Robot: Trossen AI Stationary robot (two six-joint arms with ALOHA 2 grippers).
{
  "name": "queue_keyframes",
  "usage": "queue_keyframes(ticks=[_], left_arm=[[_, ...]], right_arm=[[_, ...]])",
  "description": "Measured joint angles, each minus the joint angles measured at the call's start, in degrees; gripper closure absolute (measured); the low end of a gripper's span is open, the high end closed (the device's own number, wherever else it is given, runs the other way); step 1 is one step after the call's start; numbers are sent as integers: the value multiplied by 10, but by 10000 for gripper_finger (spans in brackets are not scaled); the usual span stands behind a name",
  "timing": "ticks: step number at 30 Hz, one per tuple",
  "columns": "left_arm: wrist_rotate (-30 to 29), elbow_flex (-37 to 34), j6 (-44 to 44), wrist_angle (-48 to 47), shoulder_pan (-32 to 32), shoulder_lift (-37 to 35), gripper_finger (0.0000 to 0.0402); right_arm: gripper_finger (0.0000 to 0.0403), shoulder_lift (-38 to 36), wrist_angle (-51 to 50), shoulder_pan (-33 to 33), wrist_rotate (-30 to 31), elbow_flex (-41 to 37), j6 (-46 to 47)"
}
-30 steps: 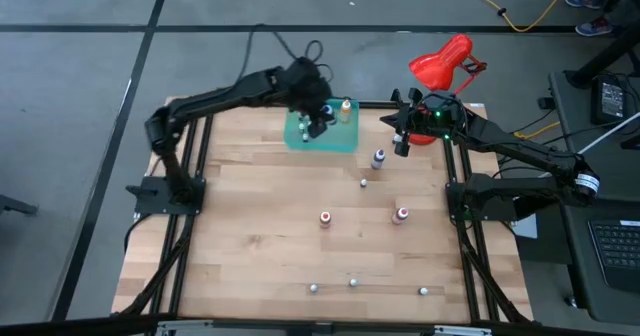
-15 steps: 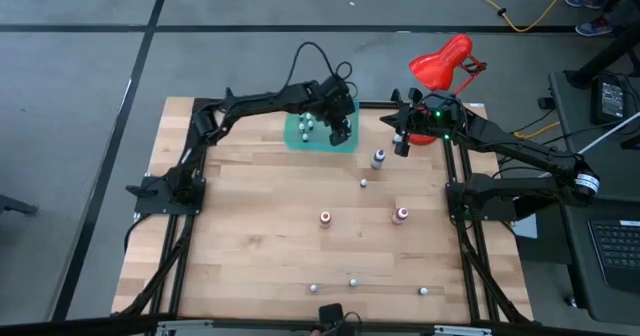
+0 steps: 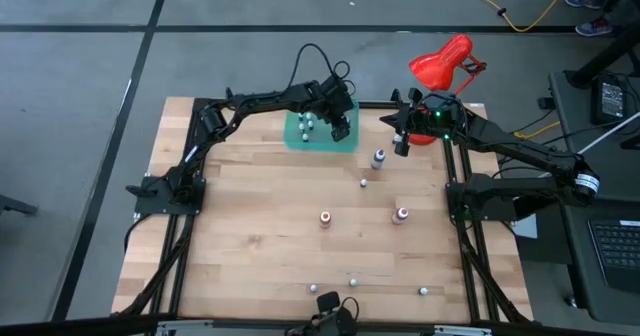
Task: Pick & Place food coloring
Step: Put the top left blue food coloring bottle into the bin
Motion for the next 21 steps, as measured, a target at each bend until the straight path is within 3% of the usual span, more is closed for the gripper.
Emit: queue_keyframes(ticks=[6,15,21], left_arm=[[1,0,1,-1,-1,0,247],[-4,0,10,-3,-2,-3,189],[-29,0,16,-27,-5,-52,168]], right_arm=[[391,0,0,0,0,0,0],[391,0,0,0,0,0,0],[391,0,0,0,0,0,0]])
